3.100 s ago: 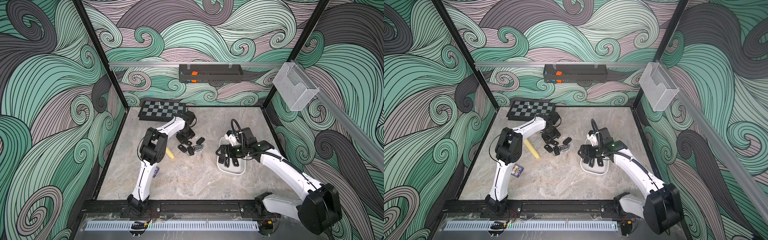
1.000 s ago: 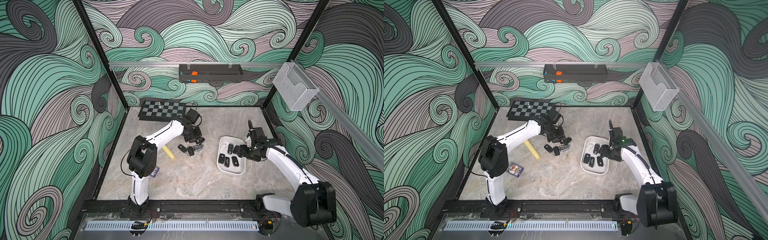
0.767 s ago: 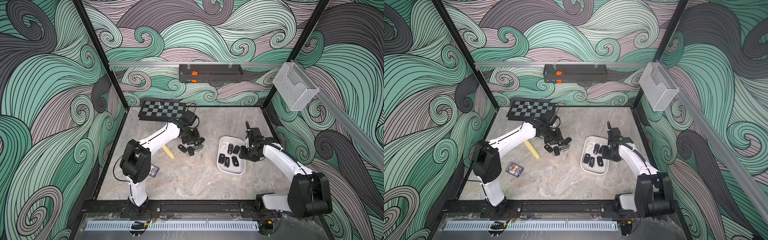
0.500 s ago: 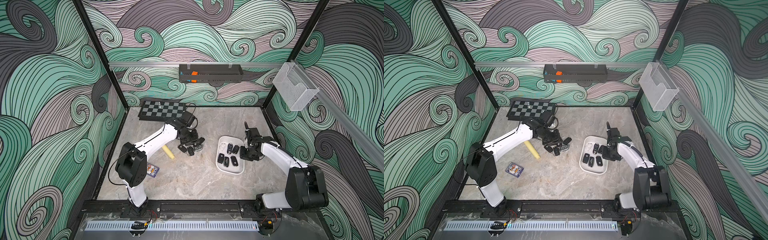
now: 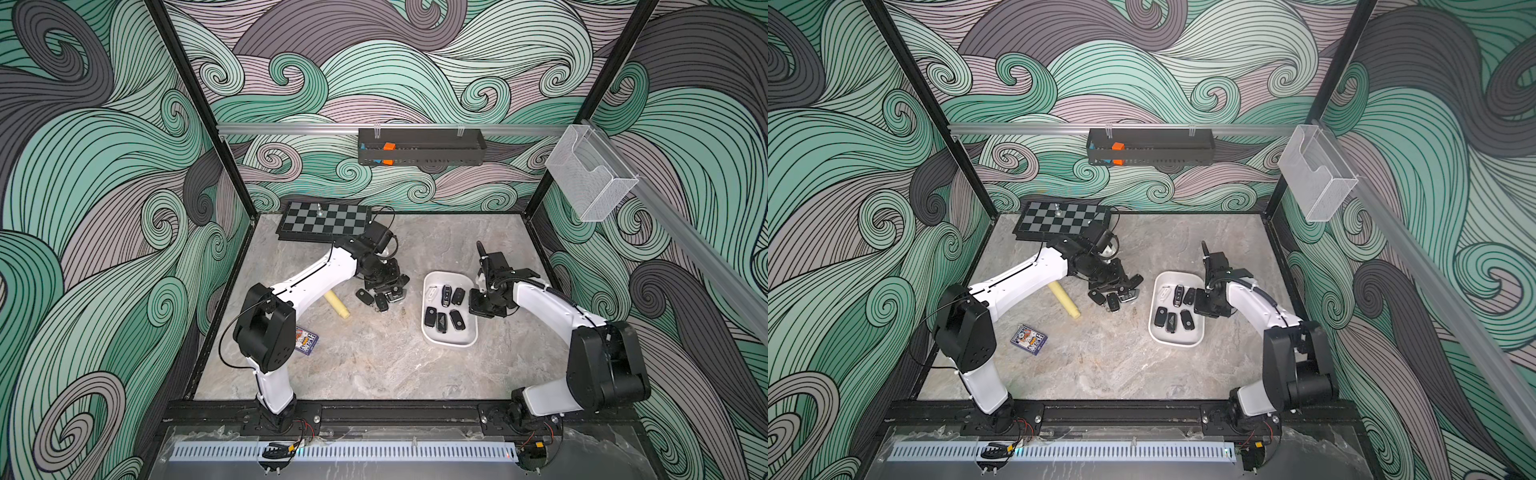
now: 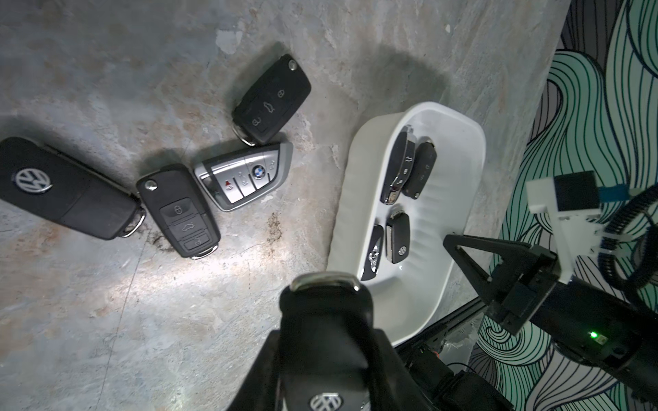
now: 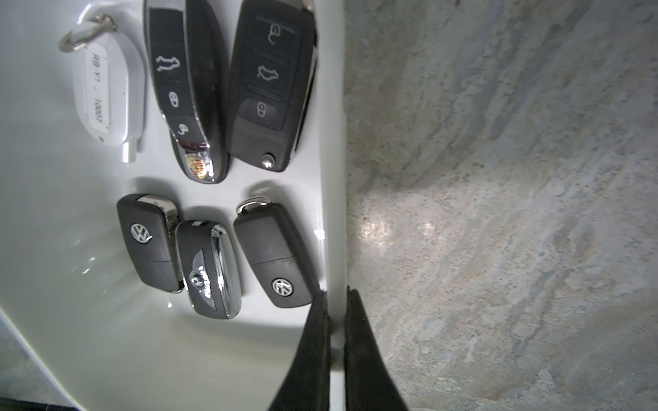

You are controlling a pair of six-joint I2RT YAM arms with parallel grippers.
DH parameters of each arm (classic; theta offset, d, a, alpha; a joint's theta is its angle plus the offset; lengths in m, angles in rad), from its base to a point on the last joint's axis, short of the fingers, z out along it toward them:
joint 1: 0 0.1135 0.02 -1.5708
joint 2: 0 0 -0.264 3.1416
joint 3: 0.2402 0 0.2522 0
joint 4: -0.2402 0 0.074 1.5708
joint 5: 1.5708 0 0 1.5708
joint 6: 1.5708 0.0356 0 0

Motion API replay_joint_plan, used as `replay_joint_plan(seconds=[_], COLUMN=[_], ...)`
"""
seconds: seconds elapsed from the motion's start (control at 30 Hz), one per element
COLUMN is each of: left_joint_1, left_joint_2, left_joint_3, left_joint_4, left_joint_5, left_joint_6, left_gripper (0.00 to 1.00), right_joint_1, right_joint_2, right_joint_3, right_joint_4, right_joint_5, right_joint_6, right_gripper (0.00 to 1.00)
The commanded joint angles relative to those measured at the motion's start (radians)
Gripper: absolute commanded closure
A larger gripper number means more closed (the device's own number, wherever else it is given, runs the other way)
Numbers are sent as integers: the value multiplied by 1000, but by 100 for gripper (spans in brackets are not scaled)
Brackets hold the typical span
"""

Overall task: Place the car key into the storage box
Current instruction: Move the storage box to the center of the board.

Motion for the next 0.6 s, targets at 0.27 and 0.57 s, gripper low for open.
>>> replay_joint_plan(seconds=[0.27, 0.57], left_joint_1=[-108, -188], left_joint_2=[168, 309], left_joint_3=[233, 379], left_joint_4=[-111, -218], left_joint_5=[60, 19], left_joint_6=[127, 188], left_gripper=[79, 79], right_joint_1=[-13, -40], right_joint_2=[-175, -504], right_joint_3=[30, -62], right_joint_4=[-16, -48], right_joint_5=[-133, -191], right_joint_6=[16, 57], right_gripper=[31, 1])
